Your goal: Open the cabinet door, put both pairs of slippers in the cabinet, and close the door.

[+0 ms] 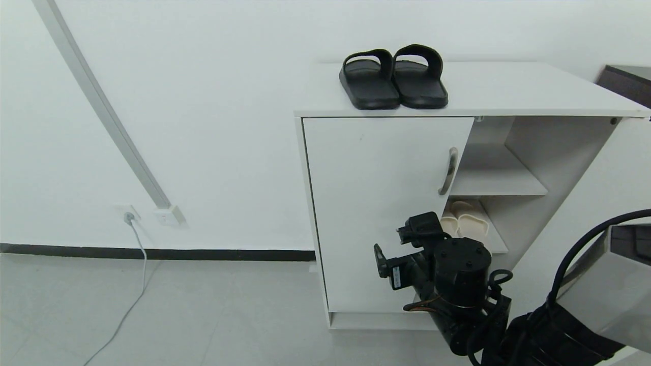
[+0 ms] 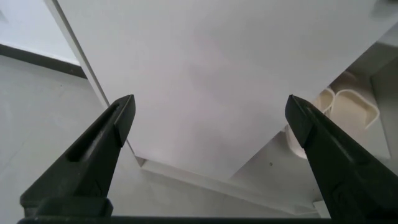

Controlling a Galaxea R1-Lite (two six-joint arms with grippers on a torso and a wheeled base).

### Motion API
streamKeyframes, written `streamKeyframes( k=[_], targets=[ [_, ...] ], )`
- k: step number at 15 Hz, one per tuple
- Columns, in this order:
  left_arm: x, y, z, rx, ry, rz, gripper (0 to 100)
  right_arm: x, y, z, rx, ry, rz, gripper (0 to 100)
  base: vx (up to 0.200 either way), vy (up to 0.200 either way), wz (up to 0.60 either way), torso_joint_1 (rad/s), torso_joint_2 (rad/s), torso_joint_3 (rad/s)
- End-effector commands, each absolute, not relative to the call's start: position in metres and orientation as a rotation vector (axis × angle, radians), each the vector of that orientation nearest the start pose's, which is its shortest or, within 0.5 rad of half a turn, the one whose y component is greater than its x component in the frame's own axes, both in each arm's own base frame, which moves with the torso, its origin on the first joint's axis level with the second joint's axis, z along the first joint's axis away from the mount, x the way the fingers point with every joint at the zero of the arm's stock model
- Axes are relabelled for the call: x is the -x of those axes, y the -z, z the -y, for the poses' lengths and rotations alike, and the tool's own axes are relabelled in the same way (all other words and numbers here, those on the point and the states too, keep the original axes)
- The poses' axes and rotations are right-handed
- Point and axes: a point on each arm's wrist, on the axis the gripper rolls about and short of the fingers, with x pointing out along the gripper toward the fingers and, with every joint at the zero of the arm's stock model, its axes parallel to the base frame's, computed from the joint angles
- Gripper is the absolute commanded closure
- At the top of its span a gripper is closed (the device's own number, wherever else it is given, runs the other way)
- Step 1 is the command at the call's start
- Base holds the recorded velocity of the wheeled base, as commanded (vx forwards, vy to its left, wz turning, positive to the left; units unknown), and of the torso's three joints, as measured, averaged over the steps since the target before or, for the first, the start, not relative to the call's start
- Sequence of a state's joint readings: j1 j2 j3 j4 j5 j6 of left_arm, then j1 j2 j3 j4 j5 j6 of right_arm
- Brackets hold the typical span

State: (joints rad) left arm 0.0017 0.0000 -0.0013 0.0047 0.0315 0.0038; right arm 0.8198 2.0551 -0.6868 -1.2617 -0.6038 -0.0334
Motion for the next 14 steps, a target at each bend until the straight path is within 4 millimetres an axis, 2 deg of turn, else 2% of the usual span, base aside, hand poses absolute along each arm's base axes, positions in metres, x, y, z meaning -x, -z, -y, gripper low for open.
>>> streamKeyframes(
  k=[1,14],
  targets=[
    [0.0228,-0.0755,-0.0007,-0.003,-0.032,-0.005,100,-0.2461,-0.0975,-0.2454,0.106,-0.218,-0.080,0,0.000,0.000,0.00,0.159,-0.47,-0.330],
    [0.0229,-0.0754,-0.0006,-0.005,-0.029,-0.003,100,-0.2448,-0.0979,-0.2455,0.117,-0.221,-0.079,0,0.000,0.000,0.00,0.194,-0.51,-0.317]
  ],
)
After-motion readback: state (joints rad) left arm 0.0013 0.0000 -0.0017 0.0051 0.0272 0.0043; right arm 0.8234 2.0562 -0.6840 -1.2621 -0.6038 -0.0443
